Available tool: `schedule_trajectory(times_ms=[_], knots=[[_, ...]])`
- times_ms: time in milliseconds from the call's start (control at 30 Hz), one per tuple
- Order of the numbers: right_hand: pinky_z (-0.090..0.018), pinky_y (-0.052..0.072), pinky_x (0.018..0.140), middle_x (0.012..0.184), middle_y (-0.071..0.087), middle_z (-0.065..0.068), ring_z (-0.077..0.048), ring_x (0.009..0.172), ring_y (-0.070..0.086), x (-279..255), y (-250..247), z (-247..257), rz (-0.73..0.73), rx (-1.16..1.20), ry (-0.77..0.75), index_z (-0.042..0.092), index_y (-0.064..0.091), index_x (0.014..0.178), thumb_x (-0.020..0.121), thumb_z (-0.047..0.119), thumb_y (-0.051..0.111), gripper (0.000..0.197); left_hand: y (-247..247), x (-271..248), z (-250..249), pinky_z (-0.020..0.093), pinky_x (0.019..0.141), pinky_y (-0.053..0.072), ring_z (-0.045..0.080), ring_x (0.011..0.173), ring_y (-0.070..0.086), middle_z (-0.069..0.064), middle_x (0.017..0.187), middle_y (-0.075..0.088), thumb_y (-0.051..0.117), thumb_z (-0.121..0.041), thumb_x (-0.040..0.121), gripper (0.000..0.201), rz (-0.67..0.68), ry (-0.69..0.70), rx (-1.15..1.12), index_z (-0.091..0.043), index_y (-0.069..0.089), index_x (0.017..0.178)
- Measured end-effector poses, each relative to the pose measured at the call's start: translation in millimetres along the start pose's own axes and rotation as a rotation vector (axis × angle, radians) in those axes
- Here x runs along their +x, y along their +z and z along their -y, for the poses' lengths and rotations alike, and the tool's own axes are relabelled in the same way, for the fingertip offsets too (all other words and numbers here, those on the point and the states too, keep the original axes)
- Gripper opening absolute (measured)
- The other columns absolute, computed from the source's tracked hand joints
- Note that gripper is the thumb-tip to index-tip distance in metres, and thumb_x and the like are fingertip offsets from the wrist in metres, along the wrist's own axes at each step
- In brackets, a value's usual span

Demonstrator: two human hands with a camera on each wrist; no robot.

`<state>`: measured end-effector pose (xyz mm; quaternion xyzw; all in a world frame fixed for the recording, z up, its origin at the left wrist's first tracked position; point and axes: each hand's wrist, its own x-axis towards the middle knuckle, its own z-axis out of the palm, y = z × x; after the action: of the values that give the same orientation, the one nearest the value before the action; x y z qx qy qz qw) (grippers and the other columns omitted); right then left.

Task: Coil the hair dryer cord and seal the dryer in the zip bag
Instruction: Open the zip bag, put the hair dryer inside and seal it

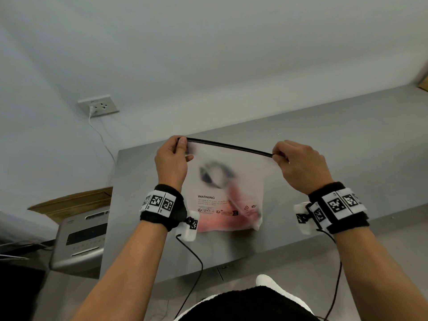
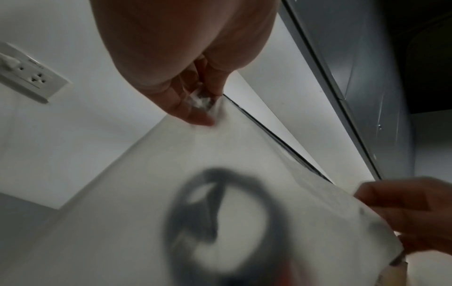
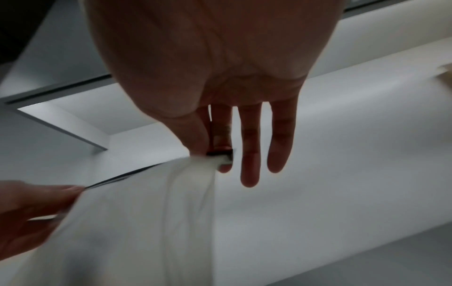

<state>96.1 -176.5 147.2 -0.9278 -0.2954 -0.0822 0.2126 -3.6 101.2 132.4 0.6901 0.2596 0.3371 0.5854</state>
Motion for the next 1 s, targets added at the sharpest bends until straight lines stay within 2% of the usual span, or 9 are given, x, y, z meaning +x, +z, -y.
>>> schedule_trajectory(times_ms=[167, 333, 433, 533, 666, 800, 900, 933, 1000], knots=[[-0.036, 0.049, 0.068, 0.08, 0.057, 0.011, -0.026, 0.074, 0.059, -5.9, -12.7, -16.6, -0.011, -0.012, 0.079, 0.026, 0.059, 0.089, 0.096, 0.029, 0.055, 0.009, 7.9, -0.6, 0.3, 0.032, 0.072, 0.06, 0.018, 0.076, 0.062, 0.0, 0.077, 0.063, 0.056, -0.017, 0.104, 0.028, 0.025, 0.004, 0.013, -0.026, 0.069, 0.082], [-0.038, 0.053, 0.074, 0.089, 0.063, 0.011, -0.021, 0.083, 0.064, 1.7, -20.1, -8.6, 0.047, 0.079, 0.027, 0.029, 0.06, 0.092, 0.09, 0.033, 0.059, 0.005, 13.0, -2.4, -4.9, 0.03, 0.068, 0.058, 0.019, 0.075, 0.065, 0.007, 0.083, 0.063, 0.051, -0.015, 0.106, 0.02, 0.092, 0.014, -0.003, -0.011, 0.066, 0.093], [-0.04, 0.056, 0.086, 0.107, 0.068, 0.011, -0.013, 0.095, 0.065, 10.5, -17.3, 9.5, 0.181, 0.203, -0.076, 0.031, 0.059, 0.119, 0.083, 0.049, 0.068, 0.041, 17.9, -11.1, -12.9, 0.027, 0.068, 0.06, 0.004, 0.065, 0.066, -0.009, 0.071, 0.064, 0.05, -0.013, 0.107, 0.019, 0.187, 0.064, 0.009, -0.007, 0.065, 0.095], [-0.035, 0.053, 0.09, 0.116, 0.069, 0.006, -0.016, 0.102, 0.064, 21.6, -3.2, 42.0, 0.345, 0.243, -0.086, 0.034, 0.054, 0.131, 0.07, 0.062, 0.075, 0.071, 26.3, -17.0, -18.4, 0.031, 0.07, 0.06, 0.006, 0.065, 0.064, -0.015, 0.065, 0.063, 0.051, -0.014, 0.106, 0.021, 0.232, 0.117, 0.036, -0.012, 0.067, 0.092], [-0.027, 0.044, 0.075, 0.094, 0.069, 0.001, -0.023, 0.092, 0.065, 29.9, 33.3, 67.3, 0.551, 0.191, -0.051, 0.02, 0.067, 0.107, 0.08, 0.037, 0.074, 0.033, 28.6, -23.4, -21.0, 0.043, 0.077, 0.063, 0.014, 0.07, 0.067, -0.013, 0.069, 0.068, 0.054, -0.018, 0.104, 0.02, 0.256, 0.157, 0.069, -0.012, 0.069, 0.092], [-0.025, 0.038, 0.072, 0.091, 0.069, -0.004, -0.023, 0.087, 0.063, 33.7, 51.5, 64.3, 0.465, 0.283, 0.016, 0.013, 0.07, 0.095, 0.086, 0.016, 0.062, 0.012, 21.7, -30.0, -15.2, 0.042, 0.086, 0.062, 0.006, 0.082, 0.07, -0.008, 0.089, 0.075, 0.06, -0.024, 0.101, 0.014, 0.228, 0.165, 0.116, -0.019, 0.073, 0.1], [-0.029, 0.047, 0.075, 0.096, 0.074, -0.008, -0.024, 0.091, 0.067, 40.0, 68.5, 45.0, 0.422, 0.395, 0.171, 0.011, 0.073, 0.097, 0.089, 0.017, 0.06, 0.017, 16.7, -41.3, -8.9, 0.014, 0.085, 0.053, 0.002, 0.104, 0.065, -0.012, 0.117, 0.07, 0.066, -0.02, 0.096, 0.028, 0.231, 0.162, 0.202, -0.025, 0.065, 0.124], [-0.031, 0.051, 0.079, 0.097, 0.076, -0.008, -0.024, 0.092, 0.069, 41.0, 76.0, 36.9, 0.413, 0.475, 0.229, 0.01, 0.074, 0.098, 0.089, 0.016, 0.06, 0.018, 16.5, -46.4, -5.6, 0.012, 0.086, 0.05, 0.001, 0.112, 0.062, -0.011, 0.127, 0.065, 0.068, -0.019, 0.094, 0.04, 0.244, 0.141, 0.232, -0.024, 0.059, 0.132], [-0.033, 0.054, 0.083, 0.098, 0.076, -0.011, -0.024, 0.091, 0.07, 39.3, 90.4, 25.6, 0.394, 0.645, 0.338, 0.006, 0.075, 0.099, 0.089, 0.011, 0.06, 0.018, 17.8, -59.2, 3.6, 0.022, 0.098, 0.049, 0.006, 0.122, 0.056, -0.007, 0.139, 0.056, 0.072, -0.02, 0.09, 0.058, 0.319, 0.11, 0.333, -0.024, 0.048, 0.143]])
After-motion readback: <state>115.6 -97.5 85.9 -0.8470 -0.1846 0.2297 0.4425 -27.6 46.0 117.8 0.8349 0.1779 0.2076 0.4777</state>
